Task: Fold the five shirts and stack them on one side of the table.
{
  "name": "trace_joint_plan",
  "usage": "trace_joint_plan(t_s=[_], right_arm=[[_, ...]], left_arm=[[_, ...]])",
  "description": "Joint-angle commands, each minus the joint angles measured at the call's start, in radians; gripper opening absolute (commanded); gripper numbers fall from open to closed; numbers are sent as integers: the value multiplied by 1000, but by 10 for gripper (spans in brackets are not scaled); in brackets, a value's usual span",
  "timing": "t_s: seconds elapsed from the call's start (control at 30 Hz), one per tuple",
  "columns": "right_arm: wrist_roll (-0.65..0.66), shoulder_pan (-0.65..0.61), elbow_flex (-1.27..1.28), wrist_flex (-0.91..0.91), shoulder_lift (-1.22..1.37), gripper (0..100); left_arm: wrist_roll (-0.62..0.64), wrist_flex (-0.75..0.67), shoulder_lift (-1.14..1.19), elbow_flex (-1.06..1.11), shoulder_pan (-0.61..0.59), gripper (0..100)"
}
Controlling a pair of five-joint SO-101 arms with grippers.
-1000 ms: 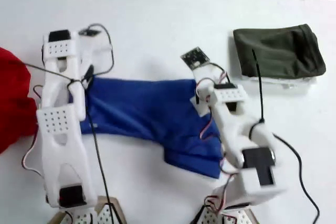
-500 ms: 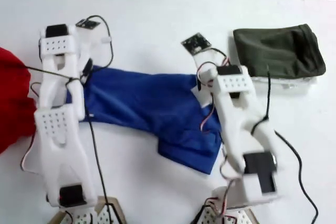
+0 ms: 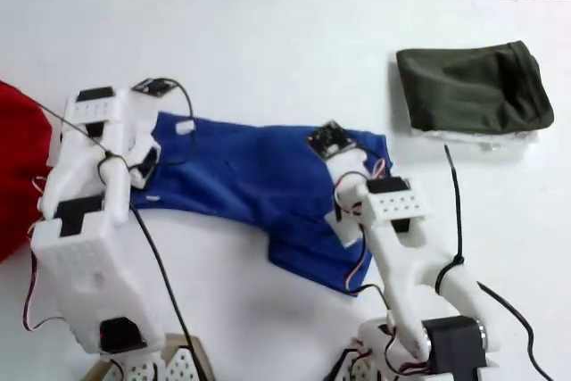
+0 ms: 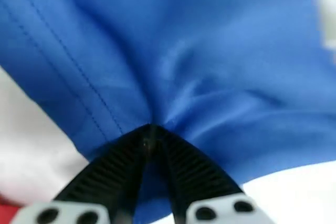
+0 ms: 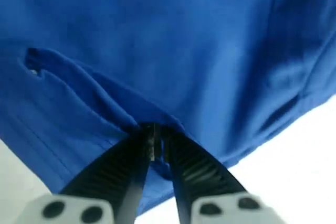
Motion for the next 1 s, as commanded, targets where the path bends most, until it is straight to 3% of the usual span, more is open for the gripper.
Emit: trace_joint_plan(t_s=[0.0, 0.13, 0.2, 0.3, 0.43, 0.53, 0.67, 0.97], right_arm=[[66, 19, 2, 67, -51, 19], [170, 31, -32, 196, -53, 19], [163, 54, -100, 223, -62, 19], [74, 90, -249, 213, -97, 19], [-104, 82, -450, 165, -84, 19], [-129, 36, -539, 116, 18, 19], [-132, 24, -621, 51, 234, 19], [-124, 116, -787, 51, 599, 19]], left_arm=[[-2, -2, -18, 18, -6, 25], [-2, 107, -60, -59, -5, 25], [-3, 166, -95, -125, -6, 25], [2, 233, -137, -262, -6, 25], [34, 210, -114, -433, -5, 25], [157, 132, -6, -524, 14, 25], [198, 103, 213, -657, 81, 24], [235, 233, 597, -1115, 51, 24]])
